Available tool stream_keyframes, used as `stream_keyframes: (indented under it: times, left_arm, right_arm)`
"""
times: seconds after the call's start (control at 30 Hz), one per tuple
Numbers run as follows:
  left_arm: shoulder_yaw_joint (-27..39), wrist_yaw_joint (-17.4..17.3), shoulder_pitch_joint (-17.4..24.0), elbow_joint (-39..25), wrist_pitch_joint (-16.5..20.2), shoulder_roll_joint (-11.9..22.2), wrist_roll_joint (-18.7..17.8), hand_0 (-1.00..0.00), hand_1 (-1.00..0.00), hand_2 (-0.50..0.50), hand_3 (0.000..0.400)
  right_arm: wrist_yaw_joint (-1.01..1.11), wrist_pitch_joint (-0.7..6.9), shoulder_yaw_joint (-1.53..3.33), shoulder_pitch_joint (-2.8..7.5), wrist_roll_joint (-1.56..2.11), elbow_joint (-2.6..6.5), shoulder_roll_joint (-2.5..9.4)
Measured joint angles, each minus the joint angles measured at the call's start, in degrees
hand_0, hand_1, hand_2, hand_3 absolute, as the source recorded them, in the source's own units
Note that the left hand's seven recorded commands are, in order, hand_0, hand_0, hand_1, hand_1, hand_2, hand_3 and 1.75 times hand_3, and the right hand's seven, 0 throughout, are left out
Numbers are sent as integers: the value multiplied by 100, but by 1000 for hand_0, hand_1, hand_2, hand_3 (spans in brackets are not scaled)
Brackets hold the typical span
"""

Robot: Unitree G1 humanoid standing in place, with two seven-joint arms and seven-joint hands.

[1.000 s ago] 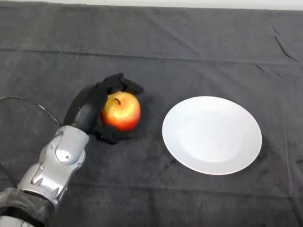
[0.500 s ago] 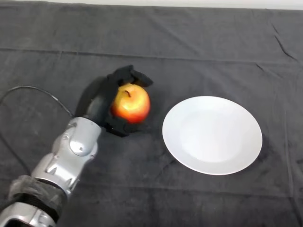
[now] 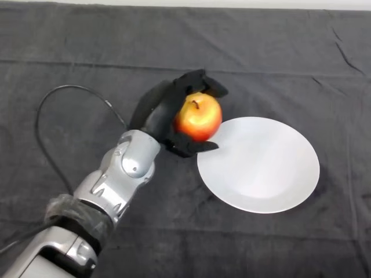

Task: Move the apple to the plate

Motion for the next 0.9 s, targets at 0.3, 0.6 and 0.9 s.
stream_keyframes:
  times: [0.3, 0.6, 0.9]
  left_arm:
    - [-537, 107, -111, 544, -146, -194, -192, -1000, -1000, 0, 400]
    - [-1016, 201, -456, 645, -339, -289, -499, -1000, -1000, 0, 400]
    - [-1548, 235, -470, 872, -419, -374, -868, -1000, -1000, 0, 400]
  right_arm:
    - [0, 0, -1, 0, 2, 0, 0]
    - [0, 0, -1, 0, 5, 0, 0]
    - [0, -1, -1, 0, 7, 0, 0]
